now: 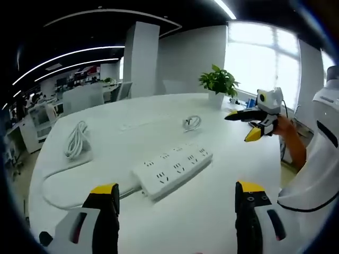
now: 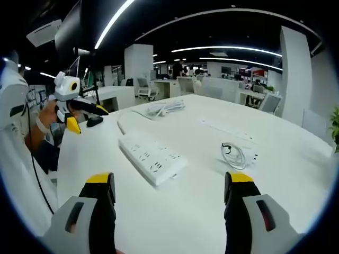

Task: Straighten the power strip on the desk, plug the charger into it

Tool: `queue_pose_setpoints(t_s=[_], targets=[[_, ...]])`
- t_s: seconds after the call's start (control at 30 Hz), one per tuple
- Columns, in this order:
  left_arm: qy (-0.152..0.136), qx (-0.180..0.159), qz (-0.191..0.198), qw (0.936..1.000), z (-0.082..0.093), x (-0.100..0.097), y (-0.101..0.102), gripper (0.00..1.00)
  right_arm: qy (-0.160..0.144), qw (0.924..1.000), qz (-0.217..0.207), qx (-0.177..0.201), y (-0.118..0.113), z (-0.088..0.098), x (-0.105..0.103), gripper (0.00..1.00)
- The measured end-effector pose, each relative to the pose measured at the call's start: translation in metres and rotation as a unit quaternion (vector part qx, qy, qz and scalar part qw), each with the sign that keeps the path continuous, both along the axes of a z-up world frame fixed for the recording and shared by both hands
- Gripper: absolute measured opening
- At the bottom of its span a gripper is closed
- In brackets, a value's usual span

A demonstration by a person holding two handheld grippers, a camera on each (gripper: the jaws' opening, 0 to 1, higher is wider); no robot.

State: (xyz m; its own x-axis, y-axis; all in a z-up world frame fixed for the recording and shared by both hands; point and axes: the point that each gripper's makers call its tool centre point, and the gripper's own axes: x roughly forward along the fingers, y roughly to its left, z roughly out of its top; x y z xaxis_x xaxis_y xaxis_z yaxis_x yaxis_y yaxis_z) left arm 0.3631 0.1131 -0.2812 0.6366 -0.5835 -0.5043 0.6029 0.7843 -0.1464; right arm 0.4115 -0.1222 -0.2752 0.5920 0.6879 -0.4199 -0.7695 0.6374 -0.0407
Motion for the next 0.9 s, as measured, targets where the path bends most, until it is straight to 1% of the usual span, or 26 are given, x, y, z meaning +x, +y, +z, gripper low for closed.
queue_pose_setpoints(t_s=[0.1,0.13,0.2,0.3,0.33,0.47,0.53,0.63,0.73,0.77,0.83,0.87,0.9], targets=[[0.003,0.0,-0.024,0.9997,-0.007,0.009,-0.003,0.91,-0.001,0.9999,0.014,0.001,0.011,-0.001,0.002,0.84],[-0.001,0.005,-0.041,0.9991,-0.011,0.013,-0.004,0.91,-0.002,0.9998,0.018,0.002,0.013,-0.001,0.004,0.84],[0.001,0.007,-0.051,0.9987,-0.017,0.02,-0.004,0.92,0.0,0.9996,0.027,0.0,0.021,-0.004,0.005,0.84],[0.0,0.009,-0.063,0.9979,-0.023,0.031,-0.001,0.92,0.001,0.9989,0.043,-0.02,0.031,-0.01,0.007,0.84],[0.002,0.009,-0.064,0.9979,-0.025,0.034,0.0,0.92,-0.001,0.9987,0.047,-0.021,0.034,-0.01,0.007,0.84],[0.002,0.009,-0.082,0.9966,-0.03,0.037,0.002,0.93,-0.001,0.9978,0.064,-0.014,0.045,-0.008,0.011,0.85],[-0.004,0.015,-0.101,0.9948,-0.033,0.038,0.0,0.93,0.004,0.9976,0.068,-0.016,0.048,-0.013,0.016,0.85],[-0.001,0.023,-0.11,0.9936,-0.04,0.042,-0.002,0.93,-0.002,0.9963,0.077,-0.04,0.054,-0.029,0.026,0.85],[0.002,0.033,-0.106,0.9938,-0.043,0.042,0.0,0.93,-0.001,0.9942,0.084,-0.068,0.058,-0.045,0.033,0.85],[0.002,0.033,-0.105,0.9939,-0.043,0.041,0.001,0.93,-0.005,0.9934,0.083,-0.079,0.058,-0.05,0.036,0.84],[0.002,0.031,-0.105,0.994,-0.042,0.039,0.0,0.93,-0.018,0.9893,0.088,-0.115,0.057,-0.059,0.039,0.83],[0.001,0.03,-0.104,0.9941,-0.041,0.039,0.0,0.93,-0.026,0.9879,0.092,-0.122,0.058,-0.061,0.041,0.83],[0.0,0.03,-0.103,0.9942,-0.041,0.039,0.0,0.93,-0.024,0.9881,0.093,-0.121,0.06,-0.063,0.04,0.83]])
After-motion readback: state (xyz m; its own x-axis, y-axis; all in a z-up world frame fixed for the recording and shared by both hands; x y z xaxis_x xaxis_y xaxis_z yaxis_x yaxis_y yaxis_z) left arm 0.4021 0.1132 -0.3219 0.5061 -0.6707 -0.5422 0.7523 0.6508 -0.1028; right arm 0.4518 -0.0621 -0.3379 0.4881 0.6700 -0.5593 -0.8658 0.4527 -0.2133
